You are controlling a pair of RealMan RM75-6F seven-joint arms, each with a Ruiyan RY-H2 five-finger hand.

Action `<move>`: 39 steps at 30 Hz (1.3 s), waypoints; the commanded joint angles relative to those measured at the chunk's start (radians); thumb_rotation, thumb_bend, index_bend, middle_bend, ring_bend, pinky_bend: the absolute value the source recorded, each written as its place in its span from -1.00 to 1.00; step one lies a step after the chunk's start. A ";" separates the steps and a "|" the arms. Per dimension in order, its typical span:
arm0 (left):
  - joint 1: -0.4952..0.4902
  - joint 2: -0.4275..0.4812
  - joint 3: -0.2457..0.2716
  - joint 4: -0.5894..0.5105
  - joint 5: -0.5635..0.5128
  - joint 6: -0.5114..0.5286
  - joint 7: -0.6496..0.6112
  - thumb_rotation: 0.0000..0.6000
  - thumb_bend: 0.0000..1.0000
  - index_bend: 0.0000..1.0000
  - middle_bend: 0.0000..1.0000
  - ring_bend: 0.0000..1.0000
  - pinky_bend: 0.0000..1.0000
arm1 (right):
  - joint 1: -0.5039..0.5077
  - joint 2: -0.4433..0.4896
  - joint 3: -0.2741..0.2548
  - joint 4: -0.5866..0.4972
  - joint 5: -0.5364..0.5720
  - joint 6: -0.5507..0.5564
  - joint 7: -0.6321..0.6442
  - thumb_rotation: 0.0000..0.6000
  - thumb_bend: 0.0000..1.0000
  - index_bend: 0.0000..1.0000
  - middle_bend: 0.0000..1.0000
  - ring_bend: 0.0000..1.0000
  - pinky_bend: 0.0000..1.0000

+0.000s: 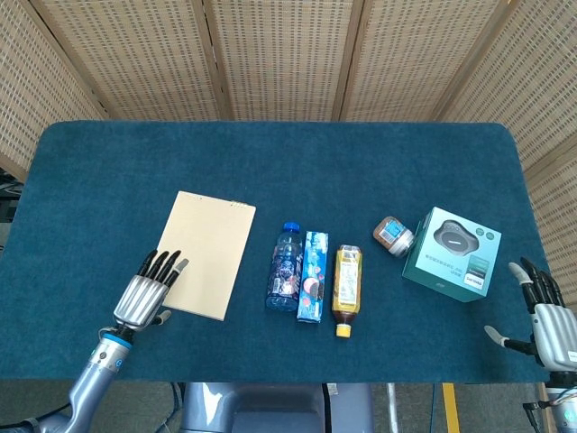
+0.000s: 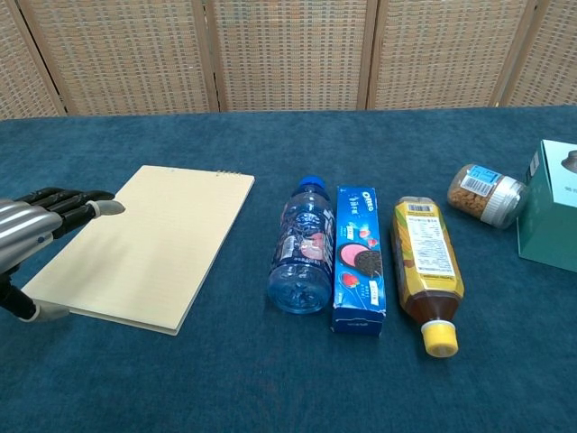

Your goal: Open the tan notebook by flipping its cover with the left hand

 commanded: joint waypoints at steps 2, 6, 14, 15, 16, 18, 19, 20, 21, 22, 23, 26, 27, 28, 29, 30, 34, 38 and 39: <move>-0.005 -0.017 0.002 0.027 -0.010 -0.009 -0.008 1.00 -0.52 -1.00 -1.00 -1.00 -1.00 | 0.000 0.000 0.000 -0.001 0.001 -0.002 0.003 1.00 -0.90 -0.98 -1.00 -1.00 -1.00; -0.010 -0.033 0.005 0.051 -0.013 -0.016 -0.017 1.00 -0.50 -1.00 -1.00 -1.00 -1.00 | 0.000 0.001 0.000 -0.002 0.002 -0.002 0.006 1.00 -0.89 -0.98 -1.00 -1.00 -1.00; -0.018 -0.052 0.011 0.071 -0.015 -0.022 -0.024 1.00 -0.50 -1.00 -1.00 -1.00 -1.00 | 0.000 0.001 0.000 -0.002 0.003 -0.003 0.009 1.00 -0.89 -0.98 -1.00 -1.00 -1.00; -0.019 -0.053 0.011 0.072 -0.015 -0.022 -0.024 1.00 -0.50 -1.00 -1.00 -1.00 -1.00 | 0.000 0.001 0.001 -0.002 0.003 -0.003 0.009 1.00 -0.89 -0.98 -1.00 -1.00 -1.00; -0.019 -0.055 0.012 0.073 -0.015 -0.022 -0.024 1.00 -0.50 -1.00 -1.00 -1.00 -1.00 | 0.000 0.001 0.001 -0.002 0.004 -0.003 0.010 1.00 -0.89 -0.98 -1.00 -1.00 -1.00; -0.020 -0.058 0.013 0.076 -0.017 -0.023 -0.024 1.00 -0.50 -1.00 -1.00 -1.00 -1.00 | 0.000 0.002 0.001 -0.003 0.005 -0.004 0.012 1.00 -0.89 -0.97 -1.00 -1.00 -1.00; -0.021 -0.062 0.013 0.078 -0.018 -0.022 -0.024 1.00 -0.50 -1.00 -1.00 -1.00 -1.00 | 0.000 0.002 0.001 -0.003 0.005 -0.005 0.014 1.00 -0.89 -0.97 -1.00 -1.00 -1.00; -0.021 -0.064 0.012 0.080 -0.018 -0.020 -0.026 1.00 -0.50 -1.00 -1.00 -1.00 -1.00 | 0.000 0.002 0.001 -0.003 0.005 -0.005 0.015 1.00 -0.89 -0.97 -1.00 -1.00 -1.00; -0.022 -0.067 0.012 0.083 -0.017 -0.019 -0.028 1.00 -0.50 -1.00 -1.00 -1.00 -1.00 | 0.000 0.002 0.001 -0.003 0.005 -0.006 0.015 1.00 -0.89 -0.98 -1.00 -1.00 -1.00; -0.022 -0.070 0.011 0.086 -0.016 -0.016 -0.031 1.00 -0.50 -1.00 -1.00 -1.00 -1.00 | 0.000 0.002 0.001 -0.003 0.005 -0.005 0.016 1.00 -0.89 -0.98 -1.00 -1.00 -1.00; -0.022 -0.075 0.011 0.092 -0.014 -0.013 -0.034 1.00 -0.50 -1.00 -1.00 -1.00 -1.00 | 0.000 0.002 0.001 -0.003 0.005 -0.005 0.016 1.00 -0.89 -0.98 -1.00 -1.00 -1.00; -0.023 -0.084 0.011 0.104 -0.014 -0.011 -0.038 1.00 -0.49 -1.00 -1.00 -1.00 -1.00 | -0.001 0.001 0.002 -0.003 0.005 -0.004 0.019 1.00 -0.89 -0.98 -1.00 -1.00 -1.00; -0.024 -0.088 0.012 0.108 -0.013 -0.011 -0.038 1.00 -0.49 -1.00 -1.00 -1.00 -1.00 | -0.001 0.001 0.001 -0.004 0.005 -0.004 0.020 1.00 -0.89 -0.98 -1.00 -1.00 -1.00; -0.025 -0.092 0.012 0.113 -0.013 -0.011 -0.039 1.00 -0.49 -1.00 -1.00 -1.00 -1.00 | -0.001 0.002 0.001 -0.003 0.005 -0.004 0.020 1.00 -0.89 -0.97 -1.00 -1.00 -1.00; -0.025 -0.097 0.012 0.119 -0.011 -0.008 -0.042 1.00 -0.49 -1.00 -1.00 -1.00 -1.00 | -0.001 0.002 0.001 -0.004 0.005 -0.004 0.020 1.00 -0.90 -0.97 -1.00 -1.00 -1.00; -0.026 -0.100 0.012 0.122 -0.009 -0.006 -0.045 1.00 -0.49 -1.00 -1.00 -1.00 -1.00 | -0.001 0.002 0.001 -0.004 0.005 -0.004 0.021 1.00 -0.90 -0.98 -1.00 -1.00 -1.00; -0.026 -0.113 0.013 0.141 -0.001 0.008 -0.057 1.00 -0.48 -1.00 -1.00 -1.00 -1.00 | 0.000 0.001 0.001 -0.004 0.005 -0.005 0.023 1.00 -0.89 -0.97 -1.00 -1.00 -1.00; -0.029 -0.124 0.011 0.157 0.001 0.011 -0.065 1.00 -0.47 -1.00 -1.00 -1.00 -1.00 | -0.001 0.002 0.001 -0.005 0.004 -0.006 0.025 1.00 -0.89 -0.98 -1.00 -1.00 -1.00; -0.030 -0.127 0.011 0.162 0.002 0.012 -0.068 1.00 -0.46 -1.00 -1.00 -1.00 -1.00 | -0.001 0.002 0.001 -0.005 0.004 -0.005 0.026 1.00 -0.89 -0.98 -1.00 -1.00 -1.00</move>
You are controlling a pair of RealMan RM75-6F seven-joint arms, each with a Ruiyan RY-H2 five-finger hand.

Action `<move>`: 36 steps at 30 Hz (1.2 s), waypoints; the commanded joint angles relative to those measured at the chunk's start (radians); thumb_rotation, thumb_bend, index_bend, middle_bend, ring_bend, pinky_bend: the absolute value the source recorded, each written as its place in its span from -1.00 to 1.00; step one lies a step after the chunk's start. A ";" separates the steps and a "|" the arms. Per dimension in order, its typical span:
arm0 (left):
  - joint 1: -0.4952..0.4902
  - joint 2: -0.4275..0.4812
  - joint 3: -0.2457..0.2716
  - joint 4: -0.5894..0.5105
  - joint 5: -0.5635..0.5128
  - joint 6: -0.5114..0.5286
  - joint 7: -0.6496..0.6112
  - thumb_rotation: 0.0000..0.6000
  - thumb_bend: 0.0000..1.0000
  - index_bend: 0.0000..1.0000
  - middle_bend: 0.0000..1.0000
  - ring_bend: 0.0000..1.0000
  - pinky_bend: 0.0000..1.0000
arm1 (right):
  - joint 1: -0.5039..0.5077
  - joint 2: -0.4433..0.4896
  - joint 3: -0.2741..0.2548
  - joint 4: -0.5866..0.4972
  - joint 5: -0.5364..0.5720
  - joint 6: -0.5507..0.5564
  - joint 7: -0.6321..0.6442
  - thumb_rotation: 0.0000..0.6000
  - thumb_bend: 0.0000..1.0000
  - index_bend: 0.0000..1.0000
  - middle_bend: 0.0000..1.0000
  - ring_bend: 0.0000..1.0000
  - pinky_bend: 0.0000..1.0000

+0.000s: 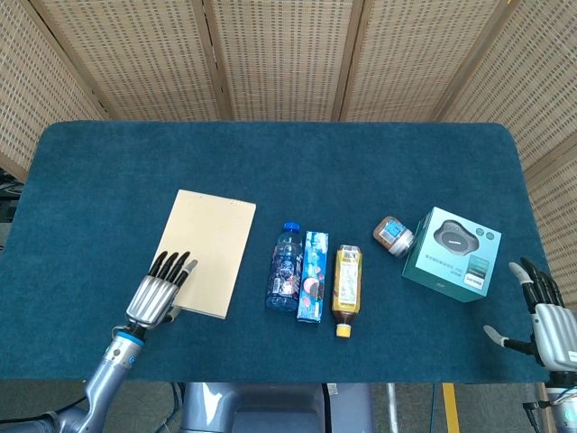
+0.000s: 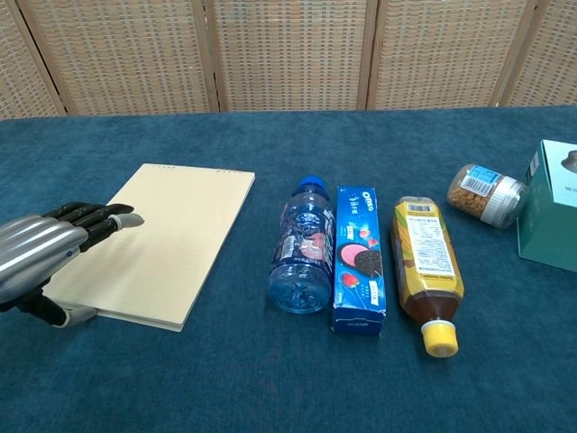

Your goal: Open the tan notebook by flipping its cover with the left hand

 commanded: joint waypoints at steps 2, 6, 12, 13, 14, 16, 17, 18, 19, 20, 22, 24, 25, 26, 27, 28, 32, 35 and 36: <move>-0.003 -0.013 -0.002 0.018 0.003 0.005 -0.010 1.00 -0.45 -1.00 -1.00 -1.00 -1.00 | 0.000 0.001 0.000 -0.001 0.000 0.000 0.001 1.00 -0.89 -0.98 -1.00 -1.00 -1.00; -0.006 -0.036 -0.001 0.057 0.016 0.019 -0.016 1.00 -0.43 -1.00 -1.00 -1.00 -1.00 | 0.000 0.000 0.000 -0.001 0.001 -0.002 0.004 1.00 -0.89 -0.98 -1.00 -1.00 -1.00; -0.010 -0.073 -0.007 0.118 0.031 0.044 -0.024 1.00 -0.38 -1.00 -1.00 -1.00 -1.00 | 0.000 0.001 0.000 -0.002 0.001 -0.001 0.006 1.00 -0.89 -0.97 -1.00 -1.00 -1.00; -0.012 -0.078 -0.008 0.126 0.033 0.048 -0.028 1.00 -0.37 -1.00 -1.00 -1.00 -1.00 | -0.001 0.002 0.000 -0.003 0.001 -0.001 0.007 1.00 -0.89 -0.97 -1.00 -1.00 -1.00; -0.012 -0.081 -0.009 0.132 0.034 0.049 -0.031 1.00 -0.34 -1.00 -1.00 -1.00 -1.00 | 0.000 0.001 0.000 -0.003 0.001 -0.002 0.007 1.00 -0.89 -0.97 -1.00 -1.00 -1.00; -0.015 -0.092 -0.011 0.149 0.037 0.053 -0.039 1.00 -0.29 -1.00 -1.00 -1.00 -1.00 | 0.000 0.001 0.000 -0.003 0.001 -0.003 0.009 1.00 -0.89 -0.98 -1.00 -1.00 -1.00; -0.017 -0.097 -0.012 0.157 0.040 0.057 -0.042 1.00 -0.27 -1.00 -1.00 -1.00 -1.00 | 0.000 0.001 0.000 -0.004 0.001 -0.003 0.010 1.00 -0.89 -0.98 -1.00 -1.00 -1.00; -0.018 -0.101 -0.013 0.166 0.042 0.060 -0.045 1.00 -0.25 -1.00 -1.00 -1.00 -1.00 | 0.000 0.002 0.000 -0.003 0.001 -0.003 0.010 1.00 -0.89 -0.98 -1.00 -1.00 -1.00; -0.019 -0.106 -0.014 0.174 0.044 0.063 -0.046 1.00 -0.23 -1.00 -1.00 -1.00 -1.00 | 0.000 0.002 -0.001 -0.003 0.001 -0.004 0.011 1.00 -0.89 -0.98 -1.00 -1.00 -1.00; -0.020 -0.111 -0.014 0.182 0.045 0.065 -0.048 1.00 -0.21 -1.00 -1.00 -1.00 -1.00 | 0.000 0.002 0.000 -0.004 0.001 -0.004 0.012 1.00 -0.89 -0.98 -1.00 -1.00 -1.00; -0.022 -0.117 -0.014 0.192 0.046 0.065 -0.049 1.00 -0.18 -1.00 -1.00 -1.00 -1.00 | 0.000 0.003 0.000 -0.004 0.002 -0.004 0.014 1.00 -0.89 -0.98 -1.00 -1.00 -1.00; -0.025 -0.122 -0.016 0.202 0.046 0.064 -0.048 1.00 -0.17 -1.00 -1.00 -1.00 -1.00 | 0.000 0.003 0.000 -0.005 0.002 -0.005 0.014 1.00 -0.89 -0.97 -1.00 -1.00 -1.00; -0.028 -0.126 -0.017 0.207 0.046 0.062 -0.047 1.00 -0.16 -1.00 -1.00 -1.00 -1.00 | 0.000 0.003 0.000 -0.005 0.002 -0.005 0.015 1.00 -0.89 -0.97 -1.00 -1.00 -1.00; -0.030 -0.129 -0.018 0.212 0.045 0.060 -0.045 1.00 -0.15 -1.00 -1.00 -1.00 -1.00 | 0.000 0.003 -0.001 -0.004 0.002 -0.006 0.015 1.00 -0.89 -0.97 -1.00 -1.00 -1.00; -0.033 -0.133 -0.020 0.217 0.044 0.057 -0.043 1.00 -0.14 -1.00 -1.00 -1.00 -1.00 | 0.000 0.002 -0.001 -0.003 0.002 -0.006 0.015 1.00 -0.89 -0.97 -1.00 -1.00 -1.00; -0.036 -0.136 -0.022 0.222 0.043 0.054 -0.041 1.00 -0.12 -1.00 -1.00 -1.00 -1.00 | 0.000 0.002 -0.001 -0.003 0.002 -0.005 0.015 1.00 -0.89 -0.97 -1.00 -1.00 -1.00; -0.052 -0.147 -0.030 0.244 0.042 0.040 -0.026 1.00 0.00 -1.00 -1.00 -1.00 -1.00 | -0.001 0.003 0.000 -0.003 0.004 -0.005 0.019 1.00 -0.89 -0.97 -1.00 -1.00 -1.00; -0.064 -0.157 -0.034 0.260 0.043 0.034 -0.013 1.00 0.09 -1.00 -1.00 -1.00 -1.00 | 0.000 0.004 0.001 -0.003 0.006 -0.008 0.023 1.00 -0.89 -0.98 -1.00 -1.00 -1.00; -0.069 -0.162 -0.037 0.266 0.042 0.031 -0.009 1.00 0.13 -1.00 -1.00 -1.00 -1.00 | 0.000 0.004 0.001 -0.003 0.006 -0.008 0.023 1.00 -0.89 -0.97 -1.00 -1.00 -1.00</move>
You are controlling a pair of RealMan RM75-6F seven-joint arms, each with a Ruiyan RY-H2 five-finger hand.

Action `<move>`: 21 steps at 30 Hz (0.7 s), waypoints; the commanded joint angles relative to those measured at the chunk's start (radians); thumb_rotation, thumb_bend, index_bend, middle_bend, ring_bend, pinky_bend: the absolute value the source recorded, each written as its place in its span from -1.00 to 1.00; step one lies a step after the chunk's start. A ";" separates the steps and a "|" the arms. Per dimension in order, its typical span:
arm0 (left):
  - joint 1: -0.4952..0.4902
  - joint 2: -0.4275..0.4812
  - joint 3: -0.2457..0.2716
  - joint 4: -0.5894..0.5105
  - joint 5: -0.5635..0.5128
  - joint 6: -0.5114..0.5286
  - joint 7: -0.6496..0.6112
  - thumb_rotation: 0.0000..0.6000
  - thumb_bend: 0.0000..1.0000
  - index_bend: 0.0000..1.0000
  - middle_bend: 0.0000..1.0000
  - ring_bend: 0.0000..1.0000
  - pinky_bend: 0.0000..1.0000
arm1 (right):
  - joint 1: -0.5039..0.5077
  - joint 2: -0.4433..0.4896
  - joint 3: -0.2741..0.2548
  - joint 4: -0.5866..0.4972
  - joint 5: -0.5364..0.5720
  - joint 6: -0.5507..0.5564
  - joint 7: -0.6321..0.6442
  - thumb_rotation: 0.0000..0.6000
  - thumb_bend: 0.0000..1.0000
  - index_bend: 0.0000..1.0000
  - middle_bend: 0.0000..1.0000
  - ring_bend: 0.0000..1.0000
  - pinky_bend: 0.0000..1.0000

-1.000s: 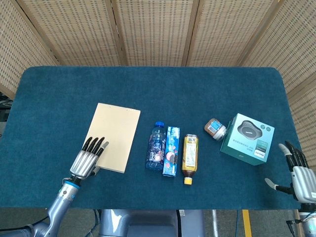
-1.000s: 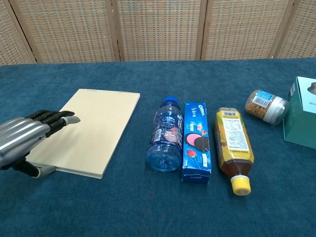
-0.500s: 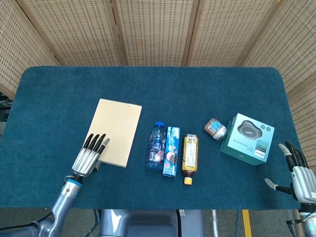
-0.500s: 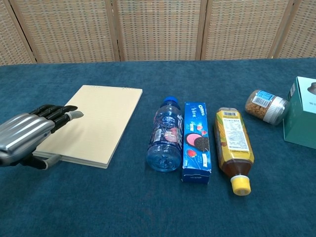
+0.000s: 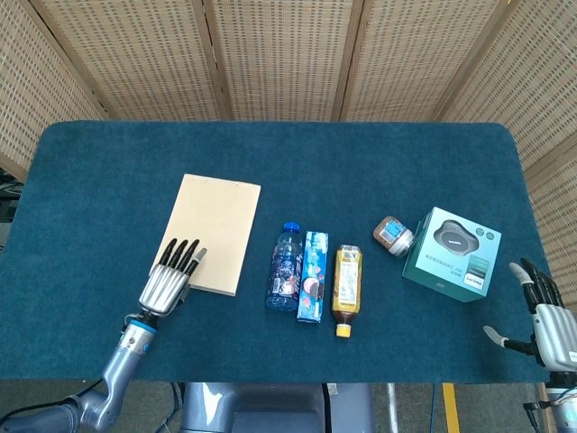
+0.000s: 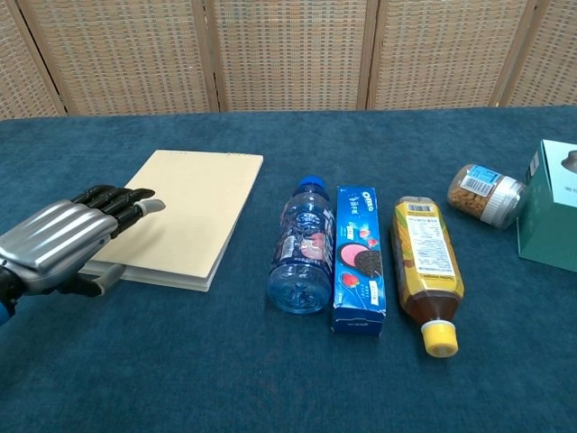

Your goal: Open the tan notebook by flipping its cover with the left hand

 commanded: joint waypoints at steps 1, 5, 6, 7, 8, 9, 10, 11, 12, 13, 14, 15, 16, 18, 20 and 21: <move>-0.012 -0.011 -0.007 0.013 -0.002 -0.010 0.009 1.00 0.16 -1.00 -1.00 -1.00 -1.00 | 0.000 0.000 0.000 0.000 0.002 -0.001 0.000 1.00 -0.89 -0.97 -1.00 -1.00 -1.00; -0.030 -0.023 -0.022 0.022 -0.014 -0.028 0.023 1.00 0.24 -1.00 -1.00 -1.00 -1.00 | 0.000 0.000 0.001 -0.001 0.003 0.000 0.002 1.00 -0.89 -0.98 -1.00 -1.00 -1.00; -0.035 -0.026 -0.026 0.022 -0.019 -0.033 0.025 1.00 0.24 -1.00 -1.00 -1.00 -1.00 | -0.001 0.000 0.001 -0.001 0.004 -0.001 0.003 1.00 -0.89 -0.98 -1.00 -1.00 -1.00; -0.039 -0.027 -0.031 0.021 -0.024 -0.038 0.027 1.00 0.24 -1.00 -1.00 -1.00 -1.00 | -0.001 0.000 0.001 0.000 0.004 -0.001 0.004 1.00 -0.89 -0.98 -1.00 -1.00 -1.00; -0.045 -0.028 -0.037 0.020 -0.031 -0.046 0.030 1.00 0.25 -1.00 -1.00 -1.00 -1.00 | -0.001 0.001 0.002 -0.001 0.004 0.000 0.004 1.00 -0.89 -0.98 -1.00 -1.00 -1.00; -0.051 -0.028 -0.043 0.018 -0.037 -0.053 0.035 1.00 0.26 -1.00 -1.00 -1.00 -1.00 | -0.001 0.001 0.002 -0.002 0.003 0.001 0.003 1.00 -0.89 -0.97 -1.00 -1.00 -1.00; -0.056 -0.028 -0.049 0.016 -0.044 -0.060 0.039 1.00 0.26 -1.00 -1.00 -1.00 -1.00 | 0.000 0.001 0.003 -0.003 0.005 -0.001 0.003 1.00 -0.89 -0.97 -1.00 -1.00 -1.00; -0.060 -0.027 -0.055 0.015 -0.051 -0.065 0.045 1.00 0.27 -1.00 -1.00 -1.00 -1.00 | -0.001 0.001 0.003 -0.003 0.007 -0.001 0.004 1.00 -0.89 -0.97 -1.00 -1.00 -1.00; -0.065 -0.027 -0.062 0.014 -0.059 -0.071 0.052 1.00 0.27 -1.00 -1.00 -1.00 -1.00 | -0.001 0.002 0.004 -0.003 0.007 -0.001 0.005 1.00 -0.89 -0.97 -1.00 -1.00 -1.00; -0.070 -0.026 -0.067 0.012 -0.066 -0.078 0.058 1.00 0.27 -1.00 -1.00 -1.00 -1.00 | -0.001 0.002 0.003 -0.003 0.007 -0.001 0.005 1.00 -0.89 -0.97 -1.00 -1.00 -1.00; -0.073 -0.025 -0.072 0.009 -0.075 -0.085 0.063 1.00 0.27 -1.00 -1.00 -1.00 -1.00 | -0.001 0.001 0.003 -0.004 0.006 -0.001 0.005 1.00 -0.89 -0.97 -1.00 -1.00 -1.00; -0.076 -0.023 -0.074 0.006 -0.079 -0.090 0.066 1.00 0.27 -1.00 -1.00 -1.00 -1.00 | -0.001 0.001 0.003 -0.004 0.007 -0.002 0.005 1.00 -0.89 -0.97 -1.00 -1.00 -1.00; -0.078 -0.022 -0.077 0.004 -0.085 -0.096 0.069 1.00 0.27 -1.00 -1.00 -1.00 -1.00 | -0.001 0.001 0.003 -0.004 0.007 -0.001 0.006 1.00 -0.89 -0.97 -1.00 -1.00 -1.00; -0.083 -0.020 -0.081 0.003 -0.095 -0.107 0.079 1.00 0.27 -1.00 -1.00 -1.00 -1.00 | -0.001 0.001 0.003 -0.005 0.006 -0.002 0.008 1.00 -0.89 -0.98 -1.00 -1.00 -1.00; -0.088 -0.018 -0.083 0.000 -0.104 -0.114 0.091 1.00 0.27 -1.00 -1.00 -1.00 -1.00 | -0.002 0.002 0.003 -0.005 0.005 0.000 0.010 1.00 -0.89 -0.98 -1.00 -1.00 -1.00; -0.090 -0.018 -0.084 -0.001 -0.107 -0.116 0.094 1.00 0.27 -1.00 -1.00 -1.00 -1.00 | -0.002 0.002 0.004 -0.005 0.004 0.001 0.010 1.00 -0.89 -0.98 -1.00 -1.00 -1.00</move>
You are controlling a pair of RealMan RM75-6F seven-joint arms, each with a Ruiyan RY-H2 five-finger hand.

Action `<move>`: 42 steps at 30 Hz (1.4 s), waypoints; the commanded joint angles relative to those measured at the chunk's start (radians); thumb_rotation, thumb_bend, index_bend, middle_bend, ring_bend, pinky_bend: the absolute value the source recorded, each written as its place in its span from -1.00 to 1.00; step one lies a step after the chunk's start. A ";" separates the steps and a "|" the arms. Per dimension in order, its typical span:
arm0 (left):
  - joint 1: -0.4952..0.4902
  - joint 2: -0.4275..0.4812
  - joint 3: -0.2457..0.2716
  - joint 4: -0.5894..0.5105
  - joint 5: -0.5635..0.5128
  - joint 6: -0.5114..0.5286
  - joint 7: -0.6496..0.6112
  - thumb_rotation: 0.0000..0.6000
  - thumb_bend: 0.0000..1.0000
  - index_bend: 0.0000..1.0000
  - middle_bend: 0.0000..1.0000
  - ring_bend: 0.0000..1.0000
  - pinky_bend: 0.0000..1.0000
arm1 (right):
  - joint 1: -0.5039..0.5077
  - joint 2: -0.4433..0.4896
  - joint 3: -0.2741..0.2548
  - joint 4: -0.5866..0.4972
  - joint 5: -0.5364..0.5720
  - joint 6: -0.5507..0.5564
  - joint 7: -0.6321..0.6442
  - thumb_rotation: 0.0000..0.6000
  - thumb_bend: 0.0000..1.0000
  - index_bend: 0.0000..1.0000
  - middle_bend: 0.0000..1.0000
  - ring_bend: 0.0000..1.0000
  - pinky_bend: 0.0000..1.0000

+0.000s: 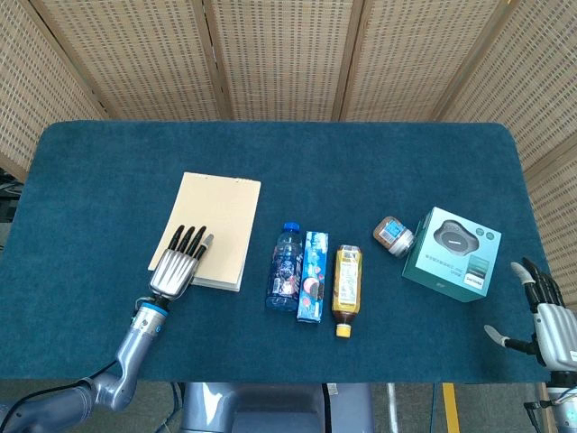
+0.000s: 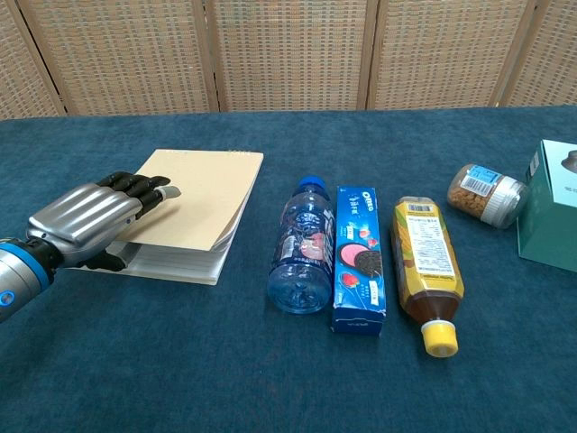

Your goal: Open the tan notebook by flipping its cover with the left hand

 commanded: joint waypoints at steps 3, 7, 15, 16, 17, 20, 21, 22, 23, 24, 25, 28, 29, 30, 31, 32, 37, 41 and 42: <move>-0.012 0.001 -0.010 -0.005 -0.020 -0.011 0.012 1.00 0.27 -1.00 -1.00 -1.00 -1.00 | 0.000 -0.003 0.000 0.001 -0.001 0.002 0.000 1.00 -0.89 -0.97 -1.00 -1.00 -1.00; -0.022 0.000 -0.020 -0.005 -0.035 -0.017 0.016 1.00 0.27 -1.00 -1.00 -1.00 -1.00 | -0.001 -0.002 0.001 0.000 -0.001 0.002 0.003 1.00 -0.89 -0.97 -1.00 -1.00 -1.00; -0.042 0.008 -0.054 -0.020 -0.095 -0.048 0.028 1.00 0.24 -1.00 -1.00 -1.00 -1.00 | 0.000 -0.002 0.001 -0.001 0.000 0.000 0.010 1.00 -0.89 -0.98 -1.00 -1.00 -1.00; -0.044 0.011 -0.058 -0.026 -0.105 -0.055 0.032 1.00 0.24 -1.00 -1.00 -1.00 -1.00 | 0.000 -0.002 0.001 0.000 0.000 0.000 0.010 1.00 -0.89 -0.98 -1.00 -1.00 -1.00; -0.046 0.013 -0.061 -0.031 -0.115 -0.061 0.036 1.00 0.24 -1.00 -1.00 -1.00 -1.00 | 0.000 -0.002 0.001 0.000 0.000 0.000 0.010 1.00 -0.89 -0.98 -1.00 -1.00 -1.00; -0.055 0.017 -0.069 -0.038 -0.134 -0.073 0.049 1.00 0.24 -1.00 -1.00 -1.00 -1.00 | 0.000 0.000 0.002 -0.001 -0.001 -0.001 0.012 1.00 -0.89 -0.97 -1.00 -1.00 -1.00; -0.058 0.018 -0.071 -0.039 -0.139 -0.074 0.054 1.00 0.24 -1.00 -1.00 -1.00 -1.00 | 0.000 0.000 0.002 -0.002 0.000 0.000 0.012 1.00 -0.89 -0.98 -1.00 -1.00 -1.00; -0.063 0.018 -0.073 -0.039 -0.143 -0.075 0.060 1.00 0.24 -1.00 -1.00 -1.00 -1.00 | 0.000 0.000 0.002 -0.002 0.000 -0.001 0.013 1.00 -0.89 -0.97 -1.00 -1.00 -1.00; -0.066 0.018 -0.075 -0.040 -0.145 -0.074 0.062 1.00 0.24 -1.00 -1.00 -1.00 -1.00 | 0.000 0.000 0.002 -0.002 0.000 -0.001 0.013 1.00 -0.89 -0.98 -1.00 -1.00 -1.00; -0.071 0.018 -0.078 -0.040 -0.148 -0.073 0.066 1.00 0.25 -1.00 -1.00 -1.00 -1.00 | 0.000 -0.001 0.001 -0.002 0.001 -0.002 0.014 1.00 -0.89 -0.97 -1.00 -1.00 -1.00; -0.074 0.018 -0.080 -0.039 -0.149 -0.071 0.067 1.00 0.25 -1.00 -1.00 -1.00 -1.00 | 0.000 -0.001 0.002 -0.002 0.001 -0.002 0.016 1.00 -0.89 -0.97 -1.00 -1.00 -1.00; -0.090 0.014 -0.094 -0.030 -0.159 -0.069 0.067 1.00 0.25 -0.93 -1.00 -1.00 -1.00 | 0.000 -0.002 0.003 -0.002 0.002 0.000 0.021 1.00 -0.89 -0.97 -1.00 -1.00 -1.00; -0.094 0.013 -0.099 -0.027 -0.165 -0.071 0.069 1.00 0.26 -0.86 -1.00 -1.00 -1.00 | 0.000 -0.002 0.004 -0.001 0.003 -0.001 0.022 1.00 -0.89 -0.97 -1.00 -1.00 -1.00; -0.098 0.012 -0.102 -0.025 -0.169 -0.073 0.071 1.00 0.26 -0.79 -1.00 -1.00 -1.00 | 0.000 -0.003 0.004 0.000 0.003 -0.001 0.023 1.00 -0.89 -0.97 -1.00 -1.00 -1.00; -0.101 0.010 -0.105 -0.023 -0.172 -0.073 0.071 1.00 0.26 -0.73 -1.00 -1.00 -1.00 | 0.000 -0.002 0.004 -0.001 0.003 0.000 0.023 1.00 -0.89 -0.97 -1.00 -1.00 -1.00; -0.106 0.007 -0.109 -0.017 -0.176 -0.074 0.072 1.00 0.26 -0.62 -1.00 -1.00 -1.00 | 0.000 -0.002 0.004 -0.001 0.003 0.000 0.024 1.00 -0.89 -0.97 -1.00 -1.00 -1.00; -0.119 -0.009 -0.112 0.014 -0.179 -0.062 0.072 1.00 0.28 0.12 -1.00 -1.00 -1.00 | 0.000 -0.003 0.004 0.001 0.002 0.000 0.027 1.00 -0.89 -0.98 -1.00 -1.00 -1.00; -0.121 -0.017 -0.105 0.032 -0.175 -0.051 0.061 1.00 0.31 0.51 -1.00 -1.00 -1.00 | 0.000 -0.002 0.005 0.001 0.003 -0.001 0.030 1.00 -0.89 -0.97 -1.00 -1.00 -1.00; -0.120 -0.017 -0.103 0.035 -0.174 -0.047 0.058 1.00 0.31 0.55 -1.00 -1.00 -1.00 | 0.000 -0.002 0.005 0.000 0.003 -0.001 0.030 1.00 -0.89 -0.97 -1.00 -1.00 -1.00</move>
